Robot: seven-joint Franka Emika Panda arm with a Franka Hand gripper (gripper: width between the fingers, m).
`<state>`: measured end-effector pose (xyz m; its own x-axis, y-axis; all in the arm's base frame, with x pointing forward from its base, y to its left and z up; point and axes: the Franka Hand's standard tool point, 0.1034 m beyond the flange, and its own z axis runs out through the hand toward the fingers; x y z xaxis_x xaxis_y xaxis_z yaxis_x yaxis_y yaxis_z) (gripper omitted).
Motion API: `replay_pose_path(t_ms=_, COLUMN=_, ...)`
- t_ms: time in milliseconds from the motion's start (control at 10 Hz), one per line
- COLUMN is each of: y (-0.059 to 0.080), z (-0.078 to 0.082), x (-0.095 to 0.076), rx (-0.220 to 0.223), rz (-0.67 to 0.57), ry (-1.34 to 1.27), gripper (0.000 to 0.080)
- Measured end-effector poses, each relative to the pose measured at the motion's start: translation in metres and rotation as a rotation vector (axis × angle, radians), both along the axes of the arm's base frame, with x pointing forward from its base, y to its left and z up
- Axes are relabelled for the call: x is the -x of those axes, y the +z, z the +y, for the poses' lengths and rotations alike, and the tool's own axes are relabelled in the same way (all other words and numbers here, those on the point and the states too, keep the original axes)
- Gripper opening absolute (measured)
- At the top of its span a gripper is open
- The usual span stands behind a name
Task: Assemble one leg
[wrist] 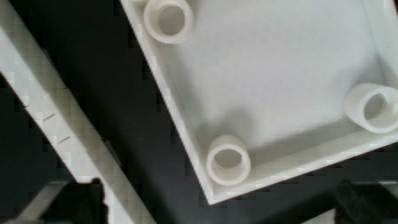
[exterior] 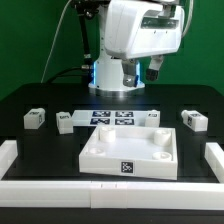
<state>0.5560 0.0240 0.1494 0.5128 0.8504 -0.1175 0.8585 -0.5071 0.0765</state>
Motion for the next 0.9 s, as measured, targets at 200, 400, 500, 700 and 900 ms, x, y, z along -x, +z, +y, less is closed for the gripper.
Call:
replay_pose_path(t_ms=200, y=0.0, z=0.0, x=0.0, rx=0.0, rz=0.0, ry=0.0, gripper=0.065)
replay_pose_path(t_ms=400, y=0.0, z=0.0, x=0.0, rx=-0.001, rz=0.0, ry=-0.001, gripper=0.065)
replay_pose_path(t_ms=500, y=0.0, z=0.0, x=0.0, rx=-0.001, rz=0.001, ry=-0.001, gripper=0.065)
replay_pose_path(t_ms=700, y=-0.001, z=0.0, x=0.0, rx=-0.001, rz=0.001, ry=-0.001, gripper=0.065)
replay_pose_path(t_ms=900, y=-0.012, z=0.004, x=0.016, rx=-0.027, rz=-0.041, ry=0.121, gripper=0.065)
